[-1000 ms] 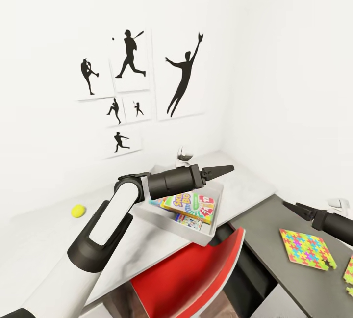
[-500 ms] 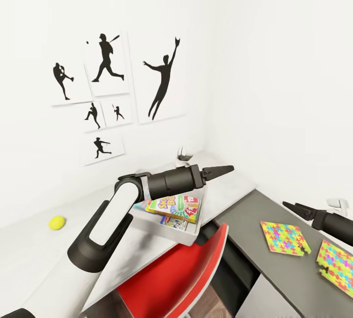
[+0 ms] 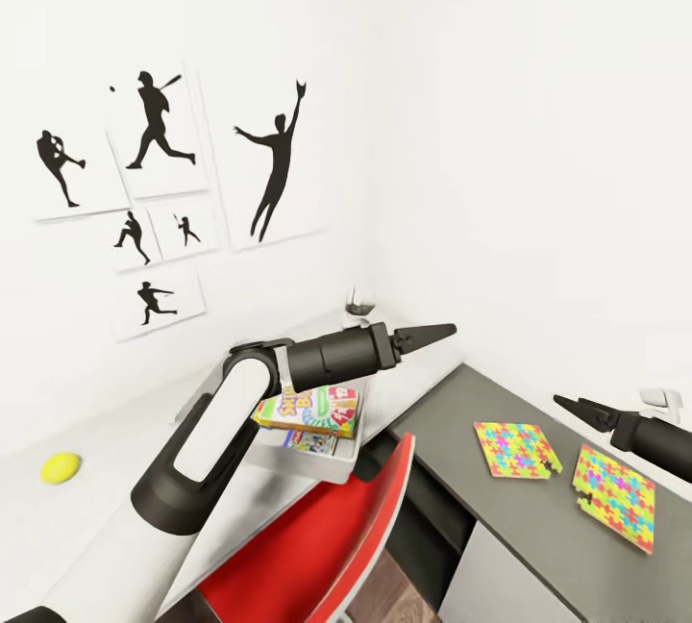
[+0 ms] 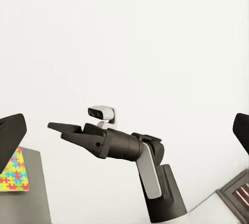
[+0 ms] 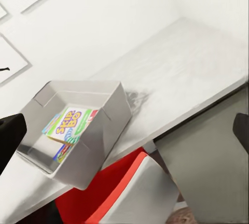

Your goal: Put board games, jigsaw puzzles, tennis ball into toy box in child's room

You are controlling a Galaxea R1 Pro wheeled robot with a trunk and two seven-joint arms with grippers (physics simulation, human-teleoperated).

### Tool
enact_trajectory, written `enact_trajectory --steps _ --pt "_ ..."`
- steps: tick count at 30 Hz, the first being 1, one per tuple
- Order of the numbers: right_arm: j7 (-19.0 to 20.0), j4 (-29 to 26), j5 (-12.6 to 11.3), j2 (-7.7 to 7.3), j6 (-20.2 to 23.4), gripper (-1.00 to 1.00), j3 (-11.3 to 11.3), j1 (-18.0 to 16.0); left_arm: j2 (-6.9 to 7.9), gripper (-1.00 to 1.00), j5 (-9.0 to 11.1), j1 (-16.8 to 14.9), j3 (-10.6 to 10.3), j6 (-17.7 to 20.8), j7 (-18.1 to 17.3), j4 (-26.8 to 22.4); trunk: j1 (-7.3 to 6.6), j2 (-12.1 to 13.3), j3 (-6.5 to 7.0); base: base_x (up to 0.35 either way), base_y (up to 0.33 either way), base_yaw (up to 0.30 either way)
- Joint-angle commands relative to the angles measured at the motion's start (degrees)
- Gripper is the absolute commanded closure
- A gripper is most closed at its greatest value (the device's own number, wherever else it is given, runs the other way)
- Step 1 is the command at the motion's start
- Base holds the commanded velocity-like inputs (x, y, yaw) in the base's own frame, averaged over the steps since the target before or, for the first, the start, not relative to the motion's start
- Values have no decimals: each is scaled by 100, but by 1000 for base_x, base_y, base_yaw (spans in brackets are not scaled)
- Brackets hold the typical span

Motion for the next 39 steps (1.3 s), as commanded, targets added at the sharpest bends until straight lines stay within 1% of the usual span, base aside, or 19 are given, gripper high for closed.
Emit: enact_trajectory --steps 1,14,39 --pt "8 0 -17 1 34 -100 -5 -6 0 -100 -17 -3 11 20 -32 2 4 -13 -7 0 0 -245" --pt "13 0 -17 5 32 -100 -9 -6 18 -100 -17 21 40 -16 -88 2 4 -13 66 0 0 -245" --pt "24 0 -17 7 26 -100 0 2 33 -100 -17 25 44 -57 -75 2 4 -13 208 0 0 -245"
